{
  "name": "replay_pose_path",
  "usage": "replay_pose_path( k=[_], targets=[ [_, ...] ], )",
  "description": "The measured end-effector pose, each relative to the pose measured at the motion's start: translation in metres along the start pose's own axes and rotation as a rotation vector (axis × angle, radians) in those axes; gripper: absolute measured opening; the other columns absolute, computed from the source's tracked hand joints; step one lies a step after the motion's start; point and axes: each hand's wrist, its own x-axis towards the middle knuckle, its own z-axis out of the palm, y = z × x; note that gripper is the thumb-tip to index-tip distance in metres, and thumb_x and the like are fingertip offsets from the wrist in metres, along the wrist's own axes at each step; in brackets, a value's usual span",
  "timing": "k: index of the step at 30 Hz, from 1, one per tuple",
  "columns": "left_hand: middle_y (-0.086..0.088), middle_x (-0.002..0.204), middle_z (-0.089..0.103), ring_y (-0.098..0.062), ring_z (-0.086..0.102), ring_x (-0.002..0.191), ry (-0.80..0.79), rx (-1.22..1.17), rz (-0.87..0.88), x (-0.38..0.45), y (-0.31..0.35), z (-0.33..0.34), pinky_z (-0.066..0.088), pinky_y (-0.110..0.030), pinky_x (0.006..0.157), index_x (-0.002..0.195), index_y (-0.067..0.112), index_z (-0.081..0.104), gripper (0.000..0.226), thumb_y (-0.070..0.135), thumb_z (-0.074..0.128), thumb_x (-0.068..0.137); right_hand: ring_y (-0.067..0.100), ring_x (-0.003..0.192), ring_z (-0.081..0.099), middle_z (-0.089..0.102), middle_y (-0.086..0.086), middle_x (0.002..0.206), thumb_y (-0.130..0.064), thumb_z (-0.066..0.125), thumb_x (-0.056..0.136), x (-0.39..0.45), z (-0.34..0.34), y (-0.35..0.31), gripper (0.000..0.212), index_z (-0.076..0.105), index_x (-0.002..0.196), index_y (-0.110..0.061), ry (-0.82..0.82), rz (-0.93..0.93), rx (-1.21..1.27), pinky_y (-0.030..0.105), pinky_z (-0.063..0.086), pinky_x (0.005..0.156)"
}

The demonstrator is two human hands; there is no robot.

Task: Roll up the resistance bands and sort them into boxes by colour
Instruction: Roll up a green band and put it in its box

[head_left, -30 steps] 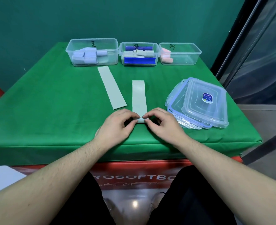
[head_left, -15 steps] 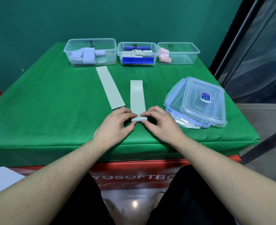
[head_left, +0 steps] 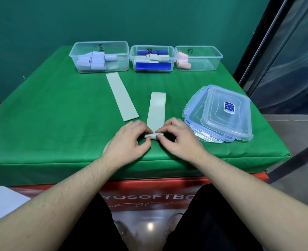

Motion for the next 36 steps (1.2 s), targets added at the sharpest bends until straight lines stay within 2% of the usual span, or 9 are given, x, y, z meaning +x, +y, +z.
replay_pose_path(
  k=[3,6,12,18,22,28,33,36],
  targets=[
    [0.008,0.1,0.057,-0.012,0.057,0.091,0.009,-0.024,-0.021,-0.0006,-0.0005,-0.0004,0.042,-0.022,0.082,0.095,0.018,0.069,0.025,0.034,0.054,0.082,0.013,0.09,0.054,0.056,-0.011,0.093,-0.037,0.065,0.085,0.0005,-0.0001,0.0003,0.02,0.074,0.097,-0.024,-0.003,0.014,-0.003,0.029,0.043,0.078],
    [0.009,0.098,0.059,-0.011,0.058,0.093,0.004,-0.039,-0.019,0.0001,-0.0016,-0.0005,0.046,-0.026,0.085,0.097,0.019,0.07,0.027,0.035,0.053,0.084,0.014,0.094,0.054,0.057,-0.01,0.096,-0.035,0.068,0.085,-0.0001,-0.0024,-0.0016,0.021,0.072,0.103,-0.025,-0.009,-0.036,-0.019,0.029,0.044,0.082],
    [0.009,0.1,0.062,-0.011,0.059,0.097,0.017,-0.047,-0.025,-0.0001,-0.0024,-0.0004,0.048,-0.029,0.089,0.107,0.02,0.07,0.031,0.036,0.053,0.086,0.014,0.089,0.052,0.063,-0.012,0.096,-0.031,0.071,0.086,-0.0006,-0.002,-0.0012,0.017,0.072,0.1,-0.022,-0.004,-0.06,-0.035,0.03,0.045,0.082],
    [0.011,0.102,0.06,-0.007,0.059,0.092,0.051,-0.054,-0.009,0.0001,-0.0045,0.0015,0.046,-0.021,0.084,0.103,0.021,0.072,0.021,0.029,0.062,0.086,0.013,0.093,0.051,0.06,-0.012,0.097,-0.031,0.07,0.088,0.0014,-0.0017,0.0001,0.018,0.072,0.104,-0.023,-0.008,-0.033,-0.053,0.025,0.041,0.085],
    [0.008,0.102,0.063,-0.009,0.06,0.093,0.07,-0.038,-0.003,0.0017,-0.0069,0.0033,0.043,-0.017,0.085,0.107,0.019,0.074,0.019,0.023,0.065,0.091,0.015,0.098,0.054,0.059,-0.009,0.101,-0.031,0.069,0.088,0.0015,-0.0019,-0.0006,0.024,0.07,0.111,-0.024,0.004,-0.057,-0.037,0.026,0.042,0.088],
    [0.009,0.107,0.062,-0.008,0.059,0.093,0.063,-0.049,-0.013,0.0023,-0.0065,0.0026,0.046,-0.022,0.085,0.114,0.019,0.07,0.023,0.024,0.066,0.092,0.015,0.098,0.057,0.061,-0.009,0.1,-0.027,0.071,0.085,0.0023,0.0005,0.0017,0.02,0.07,0.105,-0.023,0.012,-0.039,-0.043,0.034,0.047,0.088],
    [0.012,0.112,0.06,0.0,0.054,0.084,0.059,-0.05,-0.031,0.0031,-0.0075,0.004,0.046,-0.021,0.083,0.11,0.021,0.071,0.023,0.019,0.071,0.087,0.012,0.098,0.055,0.06,-0.009,0.101,-0.027,0.07,0.087,0.0029,0.0006,0.0024,0.024,0.071,0.11,-0.021,0.008,-0.003,-0.061,0.026,0.043,0.089],
    [0.01,0.109,0.063,-0.004,0.057,0.088,0.05,-0.046,-0.052,0.0069,-0.0078,0.0035,0.045,-0.021,0.084,0.111,0.02,0.072,0.022,0.019,0.069,0.089,0.011,0.1,0.052,0.056,-0.011,0.103,-0.028,0.071,0.087,0.0038,0.0008,0.0023,0.028,0.071,0.114,-0.021,-0.01,0.006,-0.084,0.022,0.039,0.089]
  ],
)
